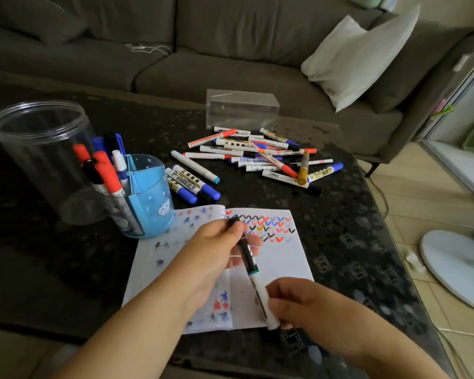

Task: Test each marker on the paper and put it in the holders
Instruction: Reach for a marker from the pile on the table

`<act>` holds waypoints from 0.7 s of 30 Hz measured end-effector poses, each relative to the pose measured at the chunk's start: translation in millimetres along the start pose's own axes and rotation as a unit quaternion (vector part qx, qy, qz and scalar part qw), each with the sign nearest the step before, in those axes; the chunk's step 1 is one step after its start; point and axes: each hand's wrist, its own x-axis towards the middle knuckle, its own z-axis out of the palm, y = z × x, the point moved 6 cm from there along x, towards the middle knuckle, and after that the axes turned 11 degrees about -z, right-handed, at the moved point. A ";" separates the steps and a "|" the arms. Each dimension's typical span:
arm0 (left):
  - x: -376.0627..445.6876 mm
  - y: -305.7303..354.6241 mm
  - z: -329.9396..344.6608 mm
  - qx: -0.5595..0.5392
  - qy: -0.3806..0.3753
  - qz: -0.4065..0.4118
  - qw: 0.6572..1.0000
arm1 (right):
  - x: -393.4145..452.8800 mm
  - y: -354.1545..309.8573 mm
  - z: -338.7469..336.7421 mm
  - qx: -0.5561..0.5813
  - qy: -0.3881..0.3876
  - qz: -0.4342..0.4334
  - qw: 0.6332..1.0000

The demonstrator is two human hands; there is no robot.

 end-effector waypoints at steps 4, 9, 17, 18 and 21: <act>-2.7 -19.1 12.1 -0.029 -0.052 -0.041 0.997 | 9.3 -17.5 7.0 0.089 0.071 -0.095 0.989; 1.6 -22.4 20.9 -0.077 -0.095 -0.051 0.991 | 19.6 -25.6 9.8 0.283 0.097 -0.089 0.950; -9.9 -12.8 24.7 -0.177 -0.155 -0.017 0.972 | 16.3 -38.5 16.9 0.473 0.028 -0.055 0.879; -9.9 -12.9 22.7 -0.174 -0.140 -0.014 0.975 | 17.2 -38.8 17.5 0.453 0.035 -0.060 0.889; -6.4 -17.1 17.8 -0.167 -0.088 -0.019 0.982 | 20.8 -37.6 21.3 0.385 0.076 -0.065 0.918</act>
